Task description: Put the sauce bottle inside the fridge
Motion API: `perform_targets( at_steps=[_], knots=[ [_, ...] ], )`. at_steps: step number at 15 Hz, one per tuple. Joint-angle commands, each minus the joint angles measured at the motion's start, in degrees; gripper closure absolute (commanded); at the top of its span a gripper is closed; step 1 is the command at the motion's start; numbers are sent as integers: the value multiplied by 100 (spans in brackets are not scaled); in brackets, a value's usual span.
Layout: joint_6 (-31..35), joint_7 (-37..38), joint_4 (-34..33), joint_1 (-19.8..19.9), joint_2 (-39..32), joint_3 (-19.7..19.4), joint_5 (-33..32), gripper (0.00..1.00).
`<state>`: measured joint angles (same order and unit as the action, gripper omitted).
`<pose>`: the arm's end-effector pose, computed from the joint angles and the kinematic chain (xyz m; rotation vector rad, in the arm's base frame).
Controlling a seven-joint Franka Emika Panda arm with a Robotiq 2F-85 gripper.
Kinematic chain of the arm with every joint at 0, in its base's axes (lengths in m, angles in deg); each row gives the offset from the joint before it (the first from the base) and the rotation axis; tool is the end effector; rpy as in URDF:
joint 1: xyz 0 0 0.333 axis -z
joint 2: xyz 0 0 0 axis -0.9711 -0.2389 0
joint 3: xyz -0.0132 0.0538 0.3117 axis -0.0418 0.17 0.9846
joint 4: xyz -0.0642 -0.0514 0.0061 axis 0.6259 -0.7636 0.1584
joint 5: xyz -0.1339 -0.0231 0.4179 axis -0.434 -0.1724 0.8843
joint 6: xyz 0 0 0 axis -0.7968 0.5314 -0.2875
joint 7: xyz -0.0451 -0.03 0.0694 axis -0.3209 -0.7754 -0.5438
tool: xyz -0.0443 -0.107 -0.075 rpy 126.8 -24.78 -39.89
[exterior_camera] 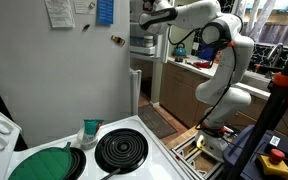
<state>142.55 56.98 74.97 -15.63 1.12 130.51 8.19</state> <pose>0.5667 0.0578 0.7871 1.5151 -0.0490 2.5063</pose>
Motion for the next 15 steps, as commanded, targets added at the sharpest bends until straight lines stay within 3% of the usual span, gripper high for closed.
perform_targets(
  at_steps=[1,15],
  knots=[
    [287,-465,-251,424,-310,608,167,40],
    [609,-850,-172,1613,-475,1912,364,40]
  ],
)
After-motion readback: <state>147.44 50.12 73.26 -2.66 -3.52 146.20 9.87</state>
